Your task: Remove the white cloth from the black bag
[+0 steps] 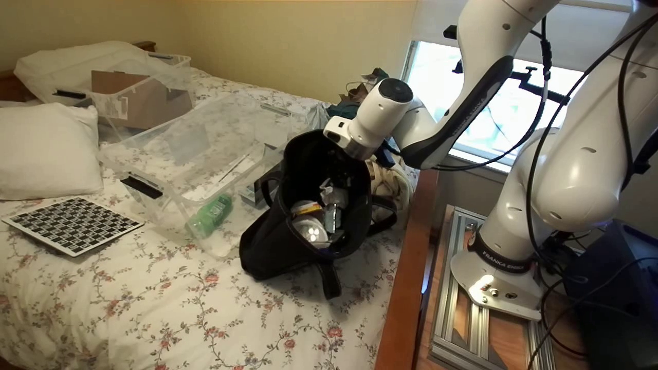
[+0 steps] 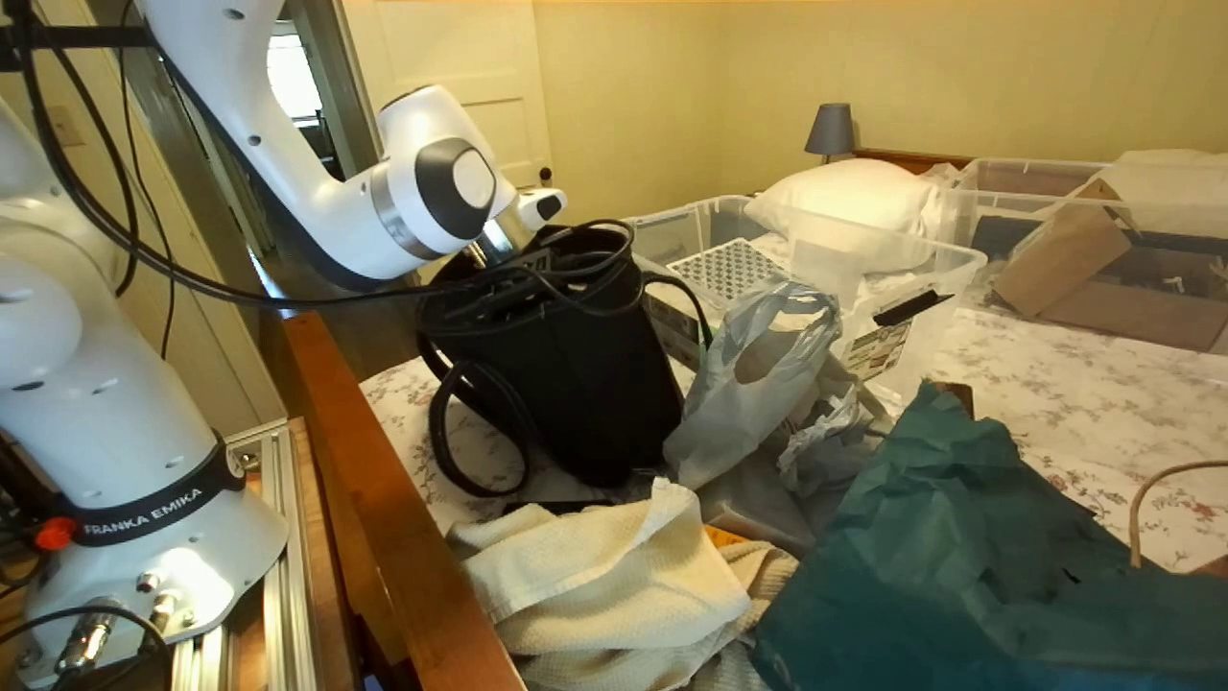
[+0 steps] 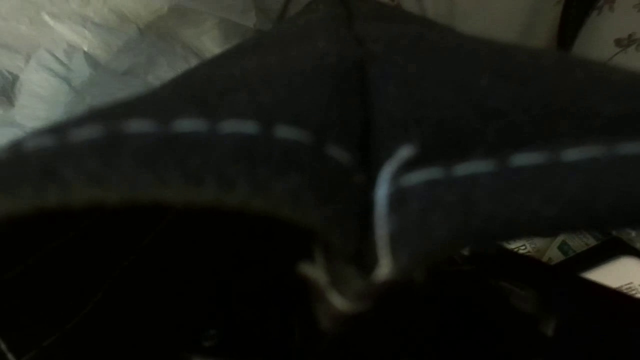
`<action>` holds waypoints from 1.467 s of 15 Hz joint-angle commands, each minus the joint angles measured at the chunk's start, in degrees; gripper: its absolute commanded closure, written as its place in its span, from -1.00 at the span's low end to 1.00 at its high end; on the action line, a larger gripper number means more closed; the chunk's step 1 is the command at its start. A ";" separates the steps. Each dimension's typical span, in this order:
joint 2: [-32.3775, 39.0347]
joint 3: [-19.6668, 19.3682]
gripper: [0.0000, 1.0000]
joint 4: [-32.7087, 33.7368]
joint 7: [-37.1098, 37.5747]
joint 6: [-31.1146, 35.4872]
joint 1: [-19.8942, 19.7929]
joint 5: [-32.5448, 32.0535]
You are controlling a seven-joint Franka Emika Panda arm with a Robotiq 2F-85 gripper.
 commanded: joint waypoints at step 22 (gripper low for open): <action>-8.48 -5.78 1.00 -0.75 11.37 -1.10 0.04 8.69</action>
